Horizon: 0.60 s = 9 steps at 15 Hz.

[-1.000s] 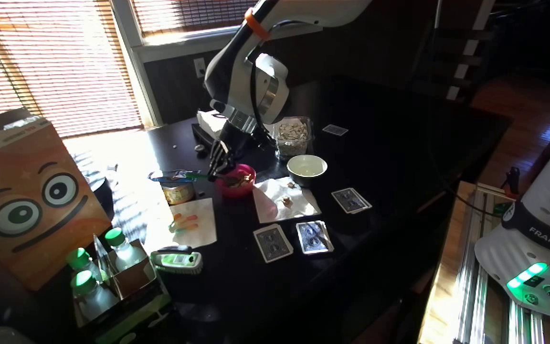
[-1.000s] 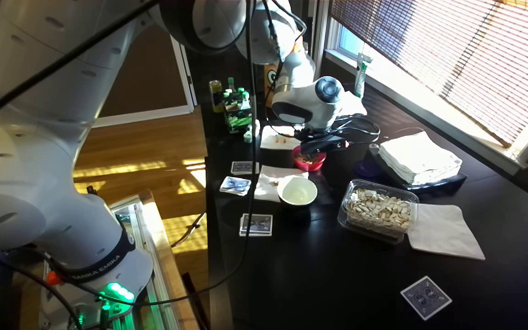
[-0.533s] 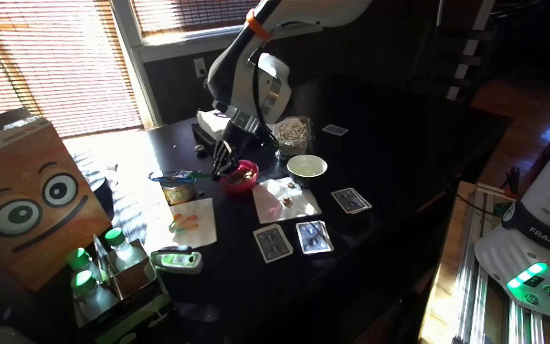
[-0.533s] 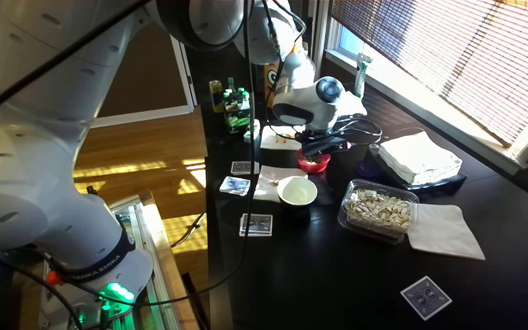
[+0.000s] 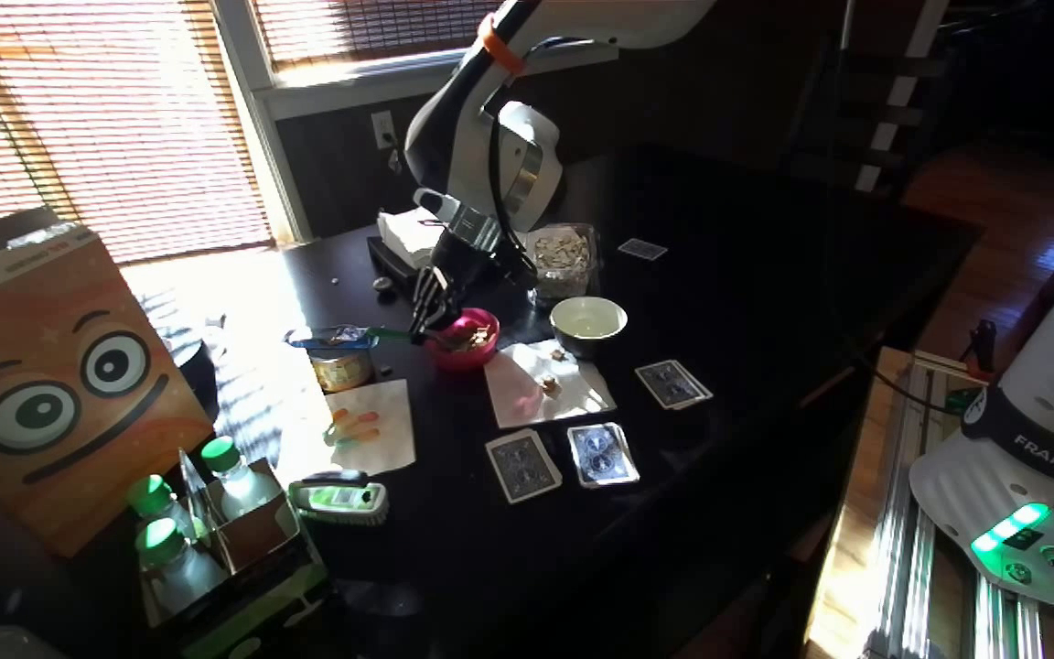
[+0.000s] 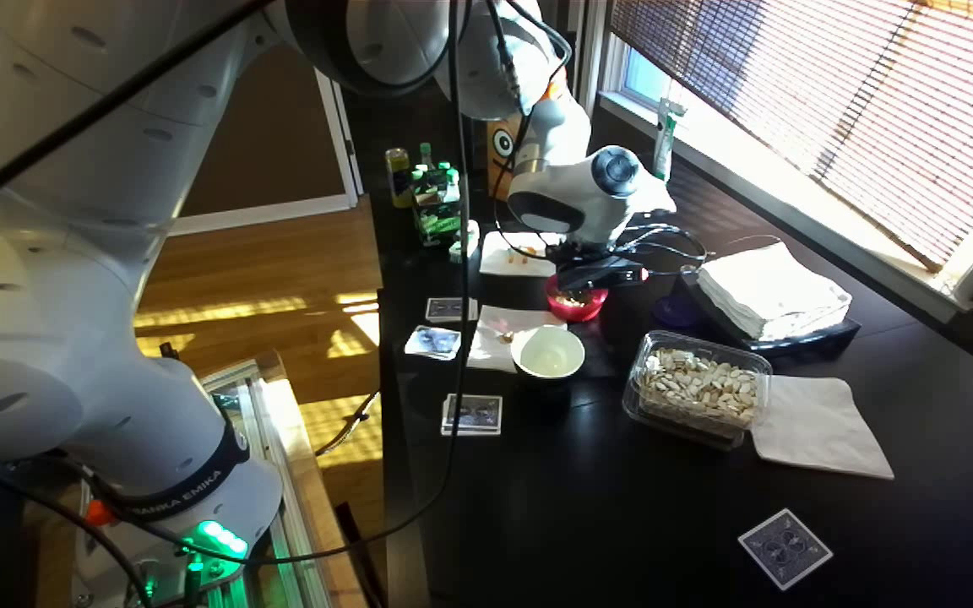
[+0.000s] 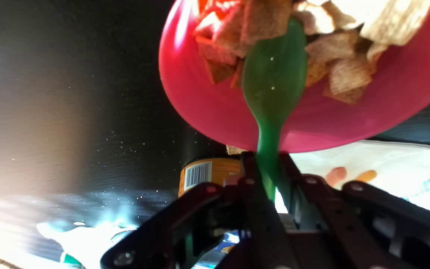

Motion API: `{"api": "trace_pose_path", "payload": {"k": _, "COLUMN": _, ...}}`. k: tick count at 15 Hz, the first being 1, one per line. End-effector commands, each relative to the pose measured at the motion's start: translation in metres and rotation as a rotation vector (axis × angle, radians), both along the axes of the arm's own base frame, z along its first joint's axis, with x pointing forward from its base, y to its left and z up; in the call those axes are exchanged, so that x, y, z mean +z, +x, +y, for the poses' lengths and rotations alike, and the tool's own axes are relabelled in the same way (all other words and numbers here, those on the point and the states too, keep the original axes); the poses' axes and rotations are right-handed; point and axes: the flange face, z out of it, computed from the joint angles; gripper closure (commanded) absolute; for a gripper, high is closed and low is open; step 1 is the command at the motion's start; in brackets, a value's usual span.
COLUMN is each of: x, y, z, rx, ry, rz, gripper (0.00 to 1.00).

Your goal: Use the green spoon to take out some of the contents in the pink bowl and put them in the white bowl.

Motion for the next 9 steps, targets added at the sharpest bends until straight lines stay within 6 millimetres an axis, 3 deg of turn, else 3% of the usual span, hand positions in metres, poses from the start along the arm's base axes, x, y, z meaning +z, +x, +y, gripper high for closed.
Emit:
{"api": "trace_pose_path", "payload": {"k": 1, "x": 0.006, "y": -0.001, "z": -0.006, "rx": -0.059, "ry": 0.022, "rz": 0.029, "gripper": 0.96}}
{"api": "trace_pose_path", "payload": {"k": 5, "x": 0.016, "y": -0.001, "z": -0.003, "rx": -0.077, "ry": 0.037, "rz": 0.029, "gripper": 0.96}}
{"api": "trace_pose_path", "payload": {"k": 9, "x": 0.023, "y": 0.002, "z": -0.013, "rx": -0.116, "ry": 0.040, "rz": 0.012, "gripper": 0.96}}
